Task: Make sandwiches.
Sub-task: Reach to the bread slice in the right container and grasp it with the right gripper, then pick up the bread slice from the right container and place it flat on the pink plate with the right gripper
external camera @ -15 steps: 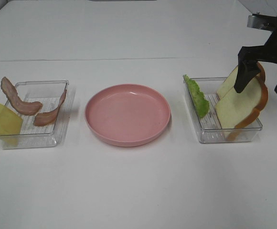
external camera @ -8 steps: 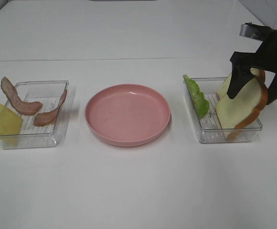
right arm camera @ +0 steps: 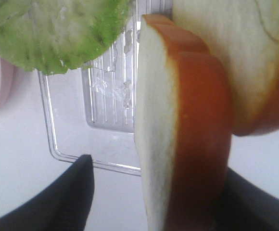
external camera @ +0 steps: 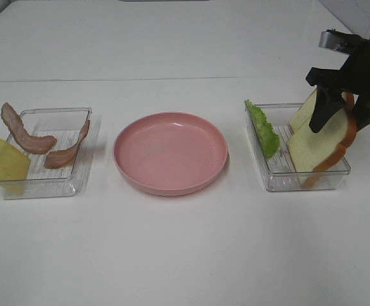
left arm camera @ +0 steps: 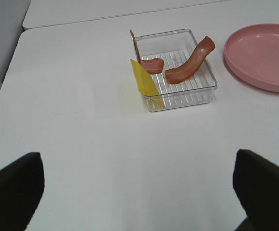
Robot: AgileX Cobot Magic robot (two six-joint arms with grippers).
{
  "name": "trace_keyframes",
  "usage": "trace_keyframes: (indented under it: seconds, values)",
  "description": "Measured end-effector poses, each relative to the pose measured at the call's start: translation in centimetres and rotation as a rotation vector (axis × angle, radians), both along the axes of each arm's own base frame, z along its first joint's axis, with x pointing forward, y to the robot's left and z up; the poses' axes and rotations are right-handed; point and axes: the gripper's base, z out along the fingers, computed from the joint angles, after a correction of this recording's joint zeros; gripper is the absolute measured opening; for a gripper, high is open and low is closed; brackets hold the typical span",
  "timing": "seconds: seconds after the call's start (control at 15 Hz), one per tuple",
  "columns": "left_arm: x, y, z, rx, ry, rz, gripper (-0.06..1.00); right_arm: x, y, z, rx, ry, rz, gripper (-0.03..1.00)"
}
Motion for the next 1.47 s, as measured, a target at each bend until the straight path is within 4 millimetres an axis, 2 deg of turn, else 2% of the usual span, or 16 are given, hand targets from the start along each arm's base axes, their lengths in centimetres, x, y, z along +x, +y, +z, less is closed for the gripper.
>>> trace_keyframes:
  seconds: [0.2,0.27,0.33,0.4,0.87,1.07,1.13,1.33,1.47]
  values:
    - [0.0,0.0,0.0,0.000,0.000,0.000,0.99,0.0,0.0,0.0,0.000,0.001,-0.004,0.57]
    - [0.0,0.0,0.0,0.000,0.000,0.000,0.99,0.0,0.0,0.0,-0.002,0.006,-0.024,0.41]
    - [0.0,0.0,0.0,0.000,0.000,0.000,0.99,0.0,0.0,0.0,-0.002,0.008,-0.026,0.29]
    - [0.0,0.0,0.0,0.000,0.000,0.000,0.99,0.0,0.0,0.0,-0.003,0.011,-0.026,0.23]
    - [0.0,0.0,0.0,0.000,0.000,0.000,0.99,-0.2,0.3,0.5,0.037,0.029,-0.032,0.23]
    - [0.0,0.0,0.0,0.000,0.000,0.000,0.99,-0.8,0.6,2.7,0.067,-0.011,-0.038,0.23]
    - [0.0,0.0,0.0,0.000,0.000,0.000,0.99,-1.5,0.7,5.0,0.079,-0.065,-0.039,0.23]
    - [0.0,0.0,0.0,0.000,0.000,0.000,0.99,-2.8,1.4,8.9,0.152,-0.167,-0.049,0.23]
    - [0.0,0.0,0.0,0.000,0.000,0.000,0.99,-3.4,2.3,10.6,0.264,-0.211,-0.042,0.23]
